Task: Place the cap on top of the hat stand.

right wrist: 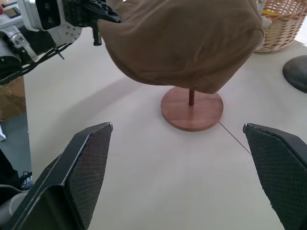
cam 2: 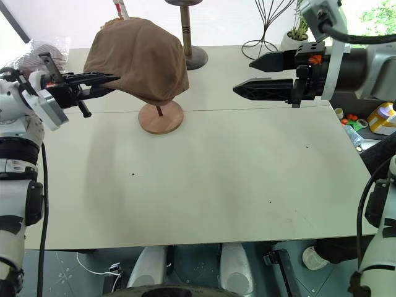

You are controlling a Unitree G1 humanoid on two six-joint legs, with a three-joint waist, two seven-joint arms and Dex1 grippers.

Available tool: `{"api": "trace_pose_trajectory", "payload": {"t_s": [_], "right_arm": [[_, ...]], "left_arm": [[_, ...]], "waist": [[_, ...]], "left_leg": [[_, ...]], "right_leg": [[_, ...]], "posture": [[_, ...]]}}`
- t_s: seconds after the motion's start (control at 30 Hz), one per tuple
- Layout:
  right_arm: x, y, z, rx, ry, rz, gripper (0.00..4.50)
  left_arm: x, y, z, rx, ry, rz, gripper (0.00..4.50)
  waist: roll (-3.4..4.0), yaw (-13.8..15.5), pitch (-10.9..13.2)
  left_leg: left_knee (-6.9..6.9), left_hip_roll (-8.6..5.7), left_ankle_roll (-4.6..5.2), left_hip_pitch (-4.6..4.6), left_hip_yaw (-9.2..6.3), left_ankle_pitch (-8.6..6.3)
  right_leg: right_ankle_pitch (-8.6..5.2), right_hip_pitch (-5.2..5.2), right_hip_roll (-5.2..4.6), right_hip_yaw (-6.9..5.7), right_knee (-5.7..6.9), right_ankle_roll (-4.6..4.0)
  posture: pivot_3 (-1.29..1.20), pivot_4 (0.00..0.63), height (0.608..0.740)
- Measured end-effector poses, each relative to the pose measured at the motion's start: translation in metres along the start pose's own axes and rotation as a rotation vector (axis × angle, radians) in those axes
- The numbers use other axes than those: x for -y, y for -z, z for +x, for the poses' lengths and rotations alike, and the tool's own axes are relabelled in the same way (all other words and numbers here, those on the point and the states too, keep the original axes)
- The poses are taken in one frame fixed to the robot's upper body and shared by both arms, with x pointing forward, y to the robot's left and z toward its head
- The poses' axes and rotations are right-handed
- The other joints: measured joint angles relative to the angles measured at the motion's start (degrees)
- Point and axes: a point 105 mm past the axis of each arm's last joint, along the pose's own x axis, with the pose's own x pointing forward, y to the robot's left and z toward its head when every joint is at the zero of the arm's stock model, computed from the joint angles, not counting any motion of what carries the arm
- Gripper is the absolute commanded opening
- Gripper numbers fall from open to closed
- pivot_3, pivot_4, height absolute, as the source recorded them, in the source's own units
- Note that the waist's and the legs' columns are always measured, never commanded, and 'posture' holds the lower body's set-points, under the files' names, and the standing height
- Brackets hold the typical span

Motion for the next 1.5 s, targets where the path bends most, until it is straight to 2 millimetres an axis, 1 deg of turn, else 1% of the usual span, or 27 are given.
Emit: {"api": "trace_pose_trajectory", "payload": {"t_s": [0.07, 0.13, 0.17, 0.2, 0.27, 0.4, 0.47, 0.63, 0.7, 0.73, 0.8, 0.87, 0.93, 1.0, 1.03, 1.13, 1.2, 1.23, 1.27, 1.37, 1.43, 1.5], "right_arm": [[0.000, 0.000, 0.000, 0.001, -0.001, 0.001, 4.50], [0.000, 0.000, 0.000, 0.002, -0.003, 0.002, 4.50], [-0.001, 0.000, 0.000, 0.002, -0.005, 0.003, 4.50], [-0.001, 0.000, 0.001, 0.003, -0.009, 0.002, 4.50], [-0.002, 0.000, 0.001, 0.004, -0.015, 0.002, 4.50], [-0.001, -0.002, 0.004, 0.012, -0.035, -0.001, 4.50], [0.000, -0.003, 0.006, 0.016, -0.044, -0.005, 4.50], [0.006, -0.002, 0.013, 0.027, -0.068, 0.003, 4.50], [0.007, -0.001, 0.016, 0.031, -0.085, 0.003, 4.50], [0.007, -0.001, 0.017, 0.032, -0.090, 0.002, 4.50], [0.006, -0.001, 0.019, 0.035, -0.109, -0.003, 4.50], [0.006, -0.001, 0.022, 0.035, -0.126, -0.015, 4.50], [0.006, -0.001, 0.022, 0.035, -0.133, -0.030, 4.50], [0.009, -0.002, 0.021, 0.043, -0.125, -0.039, 4.50], [0.011, -0.003, 0.021, 0.049, -0.123, -0.040, 4.50], [0.012, -0.007, 0.021, 0.063, -0.124, -0.058, 4.50], [0.010, -0.009, 0.021, 0.068, -0.135, -0.068, 4.50], [0.010, -0.009, 0.021, 0.068, -0.136, -0.070, 4.50], [0.010, -0.009, 0.021, 0.068, -0.136, -0.070, 4.50], [0.010, -0.009, 0.020, 0.071, -0.137, -0.078, 4.50], [0.010, -0.010, 0.020, 0.076, -0.137, -0.079, 4.50], [0.012, -0.010, 0.020, 0.083, -0.136, -0.073, 4.50]], "left_arm": [[-0.004, 0.002, -0.003, -0.014, -0.021, 0.000, 2.76], [-0.007, 0.003, -0.006, -0.031, -0.031, 0.007, 3.74], [-0.008, 0.003, -0.007, -0.038, -0.035, 0.010, 4.33], [-0.009, 0.004, -0.009, -0.050, -0.042, 0.012, 4.47], [-0.009, 0.004, -0.013, -0.065, -0.052, 0.010, 4.47], [0.005, 0.002, -0.030, -0.129, -0.052, -0.040, 4.47], [0.014, -0.002, -0.039, -0.162, -0.033, -0.076, 4.47], [0.039, -0.028, -0.062, -0.277, 0.035, -0.206, 4.47], [0.045, -0.034, -0.072, -0.373, 0.070, -0.298, 4.47], [0.043, -0.034, -0.077, -0.422, 0.065, -0.339, 4.47], [0.037, -0.033, -0.088, -0.538, 0.054, -0.448, 4.47], [0.026, -0.032, -0.102, -0.649, 0.020, -0.596, 4.47], [0.022, -0.041, -0.115, -0.722, 0.019, -0.807, 4.47], [0.015, -0.057, -0.119, -0.705, 0.007, -1.053, 4.47], [0.000, -0.065, -0.120, -0.642, -0.033, -1.164, 4.47], [-0.055, -0.075, -0.129, -0.523, -0.196, -1.224, 4.47], [-0.072, -0.073, -0.142, -0.519, -0.253, -1.275, 4.47], [-0.074, -0.072, -0.148, -0.516, -0.276, -1.297, 4.47], [-0.071, -0.070, -0.153, -0.523, -0.271, -1.323, 4.47], [-0.057, -0.064, -0.161, -0.595, -0.197, -1.393, 4.47], [-0.058, -0.065, -0.162, -0.627, -0.142, -1.394, 4.47], [-0.065, -0.068, -0.159, -0.622, -0.113, -1.361, 4.47]], "waist": [[0.00, 0.0, 0.0], [0.00, 0.0, 0.0], [0.00, 0.0, 0.0], [0.00, 0.0, 0.0], [0.00, 0.0, 0.0], [0.01, -0.3, 0.0], [0.01, -0.4, 0.0], [0.03, -0.5, 0.0], [0.03, -0.4, 0.0], [0.05, -0.1, 0.0], [0.03, -0.1, 0.0], [0.02, -0.2, 0.0], [0.04, -0.5, 0.0], [0.03, -0.5, 0.0], [0.00, -0.4, 0.1], [0.02, -0.4, 0.1], [0.06, -0.5, 0.0], [0.07, -0.5, 0.0], [0.07, -0.5, 0.0], [0.05, -0.6, 0.0], [0.01, -0.5, 0.0], [0.01, -0.5, 0.0]], "left_leg": [[0.02, 0.00, 0.00, -0.01, 0.00, 0.00], [0.02, 0.00, 0.00, 0.00, 0.00, 0.00], [0.01, 0.00, 0.00, 0.00, 0.00, 0.00], [0.01, 0.00, 0.00, 0.00, 0.00, 0.00], [0.01, 0.00, 0.00, 0.00, 0.00, 0.00], [-0.06, 0.01, 0.01, 0.01, 0.06, -0.01], [-0.10, 0.02, 0.01, 0.01, 0.12, -0.01], [-0.20, 0.05, 0.00, 0.02, 0.34, -0.01], [-0.23, 0.06, -0.01, 0.01, 0.39, -0.01], [-0.23, 0.06, -0.01, 0.01, 0.39, -0.01], [-0.22, 0.07, -0.02, 0.01, 0.41, -0.02], [-0.23, 0.07, -0.03, 0.00, 0.47, -0.03], [-0.30, 0.08, -0.04, 0.02, 0.55, -0.03], [-0.39, 0.08, -0.04, 0.02, 0.58, -0.03], [-0.39, 0.08, -0.03, 0.01, 0.55, -0.03], [-0.39, 0.07, -0.03, 0.04, 0.53, -0.03], [-0.41, 0.07, -0.03, 0.06, 0.59, -0.03], [-0.42, 0.07, -0.03, 0.08, 0.62, -0.03], [-0.45, 0.07, -0.03, 0.08, 0.62, -0.03], [-0.48, 0.07, -0.04, 0.05, 0.64, -0.03], [-0.49, 0.07, -0.04, 0.02, 0.66, -0.03], [-0.50, 0.07, -0.05, 0.02, 0.69, -0.04]], "right_leg": [[-0.01, 0.00, 0.00, 0.02, -0.01, -0.01], [-0.01, 0.00, 0.00, 0.03, 0.00, -0.01], [-0.01, 0.00, 0.00, 0.03, 0.00, -0.01], [-0.01, 0.00, 0.00, 0.03, 0.00, -0.01], [-0.01, 0.00, 0.00, 0.04, 0.00, -0.01], [-0.01, -0.11, 0.00, 0.13, 0.07, -0.01], [-0.01, -0.18, 0.00, 0.19, 0.13, -0.01], [-0.14, -0.35, 0.00, 0.36, 0.12, -0.26], [-0.15, -0.40, 0.00, 0.40, 0.11, -0.28], [-0.16, -0.40, 0.00, 0.40, 0.10, -0.29], [-0.16, -0.41, 0.00, 0.40, 0.06, -0.29], [-0.16, -0.43, 0.00, 0.43, 0.02, -0.29], [-0.16, -0.47, -0.01, 0.46, -0.06, -0.29], [-0.17, -0.52, -0.01, 0.47, -0.07, -0.28], [-0.18, -0.55, 0.02, 0.46, -0.03, -0.27], [-0.20, -0.52, 0.05, 0.46, -0.03, -0.25], [-0.19, -0.51, 0.05, 0.48, -0.03, -0.24], [-0.19, -0.52, 0.04, 0.48, -0.02, -0.25], [-0.19, -0.55, 0.05, 0.48, -0.02, -0.25], [-0.19, -0.61, 0.05, 0.48, -0.02, -0.26], [-0.19, -0.64, 0.04, 0.49, -0.06, -0.27], [-0.19, -0.64, 0.04, 0.49, -0.09, -0.27]], "posture": [[0.00, 0.150, 0.728], [0.00, 0.150, 0.728], [0.00, 0.150, 0.728], [0.00, 0.150, 0.728], [0.00, 0.150, 0.728], [0.00, 0.150, 0.728], [0.00, 0.150, 0.728], [0.00, 0.150, 0.728], [0.00, 0.150, 0.728], [0.00, 0.150, 0.728], [0.00, 0.150, 0.728], [0.00, 0.150, 0.728], [0.00, 0.150, 0.728], [0.00, 0.150, 0.728], [0.00, 0.150, 0.728], [0.00, 0.150, 0.728], [0.00, 0.150, 0.728], [0.00, 0.150, 0.728], [0.00, 0.150, 0.728], [0.00, 0.150, 0.728], [0.00, 0.150, 0.728], [0.00, 0.150, 0.728]]}}
